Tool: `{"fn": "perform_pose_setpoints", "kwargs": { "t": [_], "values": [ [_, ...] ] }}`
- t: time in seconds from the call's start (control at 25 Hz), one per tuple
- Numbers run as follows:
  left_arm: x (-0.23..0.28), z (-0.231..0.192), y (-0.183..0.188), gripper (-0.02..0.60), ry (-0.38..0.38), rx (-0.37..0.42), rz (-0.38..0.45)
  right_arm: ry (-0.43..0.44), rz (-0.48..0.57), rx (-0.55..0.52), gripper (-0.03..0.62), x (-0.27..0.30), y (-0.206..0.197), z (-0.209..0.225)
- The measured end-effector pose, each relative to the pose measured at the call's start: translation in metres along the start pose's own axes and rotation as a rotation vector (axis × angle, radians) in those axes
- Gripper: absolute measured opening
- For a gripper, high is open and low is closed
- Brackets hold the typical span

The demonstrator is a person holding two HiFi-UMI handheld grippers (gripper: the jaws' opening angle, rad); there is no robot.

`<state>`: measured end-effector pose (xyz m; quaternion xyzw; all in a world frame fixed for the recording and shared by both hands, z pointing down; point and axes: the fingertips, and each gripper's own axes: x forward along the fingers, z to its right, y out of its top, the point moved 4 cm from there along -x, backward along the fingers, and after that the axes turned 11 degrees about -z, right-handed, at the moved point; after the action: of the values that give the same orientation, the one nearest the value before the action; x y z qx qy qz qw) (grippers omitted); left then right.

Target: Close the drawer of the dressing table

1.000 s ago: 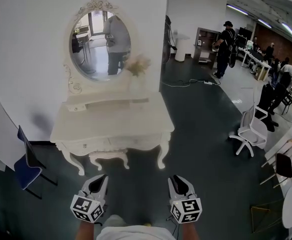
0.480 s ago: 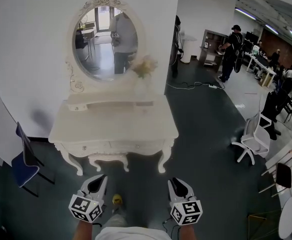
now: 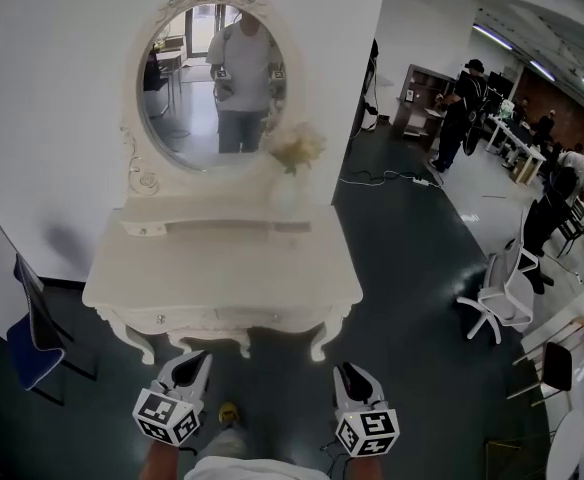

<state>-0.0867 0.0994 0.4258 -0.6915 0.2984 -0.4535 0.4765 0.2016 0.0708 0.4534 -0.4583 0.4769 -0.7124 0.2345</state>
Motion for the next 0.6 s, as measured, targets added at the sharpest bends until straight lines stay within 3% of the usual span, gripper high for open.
{"fn": "perform_pose_setpoints", "kwargs": {
  "t": [0.16,0.36,0.6],
  "values": [
    [0.022,-0.042,0.017,0.000,-0.016,-0.031,0.006,-0.008,0.017,0.031,0.067,0.034,0.028,-0.005],
    [0.047,-0.085,0.036,0.000,-0.055,-0.022,-0.003,-0.052,0.028,-0.050,0.068,0.077,0.062,-0.022],
    [0.064,-0.130,0.054,0.000,-0.094,0.002,0.003,-0.089,0.026,-0.015,0.069,0.116,0.079,-0.036]
  ]
}}
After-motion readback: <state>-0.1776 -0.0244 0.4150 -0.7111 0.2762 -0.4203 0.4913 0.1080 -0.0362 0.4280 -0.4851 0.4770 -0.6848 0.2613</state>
